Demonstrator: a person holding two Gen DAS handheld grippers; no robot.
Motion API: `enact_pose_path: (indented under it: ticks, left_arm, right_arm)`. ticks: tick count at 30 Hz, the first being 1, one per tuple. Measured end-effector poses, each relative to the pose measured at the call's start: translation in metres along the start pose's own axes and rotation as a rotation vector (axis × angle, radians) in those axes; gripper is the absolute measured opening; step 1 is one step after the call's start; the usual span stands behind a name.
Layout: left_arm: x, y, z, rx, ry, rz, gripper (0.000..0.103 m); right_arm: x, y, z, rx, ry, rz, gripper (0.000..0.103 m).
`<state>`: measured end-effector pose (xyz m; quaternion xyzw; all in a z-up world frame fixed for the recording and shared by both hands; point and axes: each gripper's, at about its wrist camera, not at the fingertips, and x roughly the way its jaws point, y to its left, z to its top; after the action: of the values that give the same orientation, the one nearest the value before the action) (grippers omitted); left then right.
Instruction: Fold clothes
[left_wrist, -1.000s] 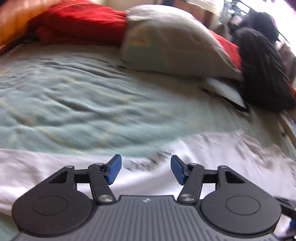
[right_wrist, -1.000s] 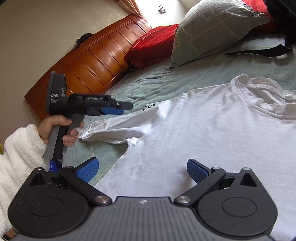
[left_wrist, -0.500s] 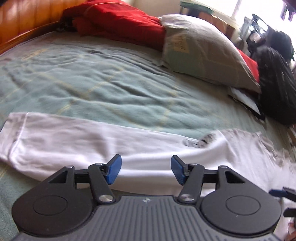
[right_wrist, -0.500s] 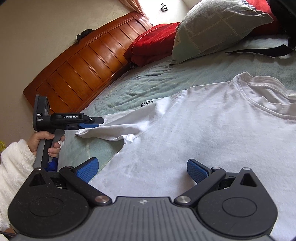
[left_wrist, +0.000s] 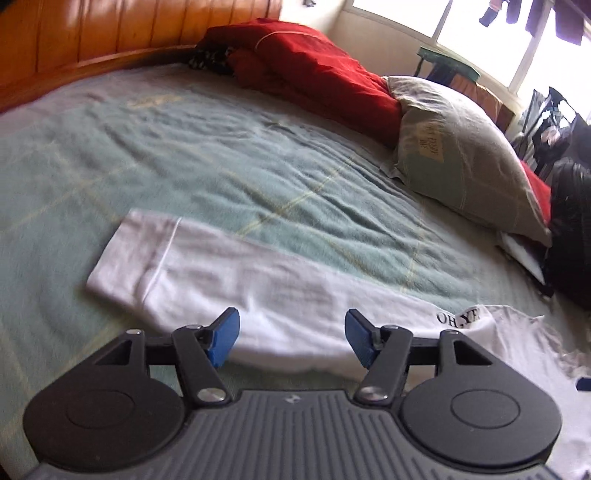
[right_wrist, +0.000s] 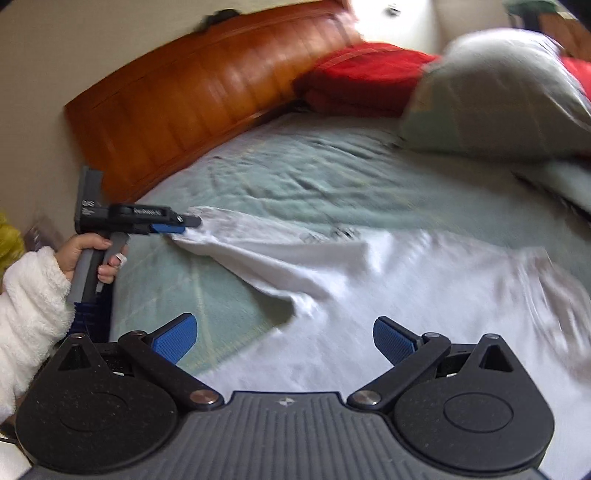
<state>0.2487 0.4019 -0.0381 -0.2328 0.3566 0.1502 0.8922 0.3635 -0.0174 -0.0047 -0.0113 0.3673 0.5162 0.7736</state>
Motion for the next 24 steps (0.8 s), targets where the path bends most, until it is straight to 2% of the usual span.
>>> enact_pose_path:
  ticks: [3, 6, 8, 10, 17, 20, 24]
  left_arm:
    - [-0.004, 0.016, -0.012, -0.050, 0.010, -0.001, 0.064]
    - [-0.003, 0.033, -0.019, -0.109, 0.010, -0.012, 0.063]
    - [-0.003, 0.043, -0.023, -0.149, 0.002, -0.016, 0.063]
    - [-0.003, 0.054, -0.026, -0.194, -0.012, -0.041, 0.063]
    - [0.007, 0.078, -0.024, -0.326, -0.066, -0.117, 0.063]
    - [0.016, 0.081, -0.020, -0.346, -0.095, -0.124, 0.063]
    - [0.024, 0.083, -0.017, -0.352, -0.121, -0.129, 0.062]
  right_arm:
    - [0.015, 0.015, 0.023, -0.106, -0.006, 0.048, 0.103]
    - [0.036, 0.025, 0.042, -0.172, 0.023, 0.086, 0.095]
    - [0.053, 0.027, 0.052, -0.202, 0.056, 0.101, 0.075]
    - [0.071, 0.025, 0.062, -0.223, 0.093, 0.103, 0.064]
    - [0.125, -0.004, 0.094, -0.212, 0.121, 0.076, 0.062]
    - [0.153, -0.023, 0.107, -0.183, 0.138, 0.064, 0.056]
    - [0.190, -0.038, 0.111, -0.170, 0.205, 0.098, 0.052]
